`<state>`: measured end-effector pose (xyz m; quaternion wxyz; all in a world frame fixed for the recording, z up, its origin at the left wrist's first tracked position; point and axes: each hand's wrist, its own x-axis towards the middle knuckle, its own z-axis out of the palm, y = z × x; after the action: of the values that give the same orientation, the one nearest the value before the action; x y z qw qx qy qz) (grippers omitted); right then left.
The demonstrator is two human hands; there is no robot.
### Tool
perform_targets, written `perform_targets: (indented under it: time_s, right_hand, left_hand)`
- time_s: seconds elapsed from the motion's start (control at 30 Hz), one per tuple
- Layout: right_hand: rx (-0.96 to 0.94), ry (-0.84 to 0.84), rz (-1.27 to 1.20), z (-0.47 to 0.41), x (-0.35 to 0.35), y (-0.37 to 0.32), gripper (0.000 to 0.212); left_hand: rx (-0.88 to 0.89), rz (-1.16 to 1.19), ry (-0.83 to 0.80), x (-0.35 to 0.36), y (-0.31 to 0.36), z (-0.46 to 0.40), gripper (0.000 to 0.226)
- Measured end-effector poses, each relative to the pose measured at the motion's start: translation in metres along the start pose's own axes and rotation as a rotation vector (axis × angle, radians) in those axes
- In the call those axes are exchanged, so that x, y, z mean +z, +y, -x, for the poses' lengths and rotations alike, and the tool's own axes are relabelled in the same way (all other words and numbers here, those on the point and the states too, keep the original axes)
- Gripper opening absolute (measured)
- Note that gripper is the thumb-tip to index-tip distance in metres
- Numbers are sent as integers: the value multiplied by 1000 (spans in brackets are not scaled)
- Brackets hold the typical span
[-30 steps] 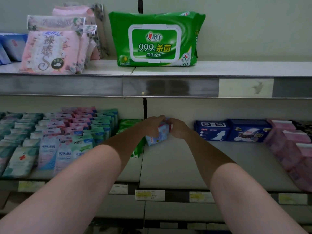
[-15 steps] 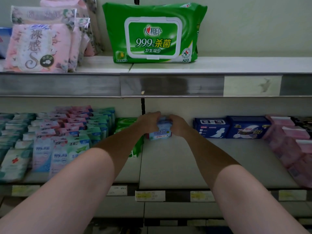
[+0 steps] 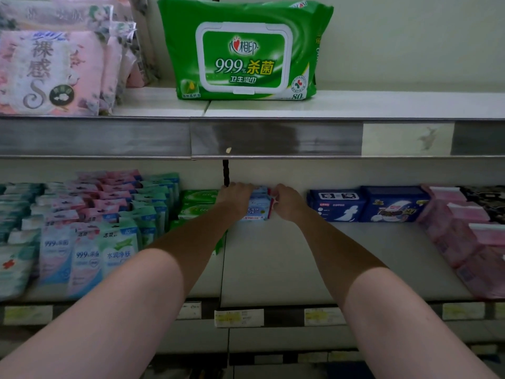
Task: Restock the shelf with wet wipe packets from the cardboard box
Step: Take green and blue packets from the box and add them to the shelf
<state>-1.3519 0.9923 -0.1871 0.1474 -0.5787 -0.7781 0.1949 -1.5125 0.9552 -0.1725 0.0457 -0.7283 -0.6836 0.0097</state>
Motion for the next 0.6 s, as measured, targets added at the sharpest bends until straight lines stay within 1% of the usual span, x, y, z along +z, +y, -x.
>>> perform_targets:
  time_s: [0.13,0.27,0.4,0.6]
  right_hand:
    - [2,4,-6,1,1,3,30]
    - [3,7,-7,4,0,-1,31]
    - [15,32,-12,8,0,-3,30]
    - [26,48,16,22,3,-13,30]
  left_hand:
    - [-12,-39,2,1,4,2,56]
    - [-3,-100,32,-6,4,6,58]
    - [3,-75,39,-13,3,11,58]
    - [21,-26,57,-20,-2,30,50]
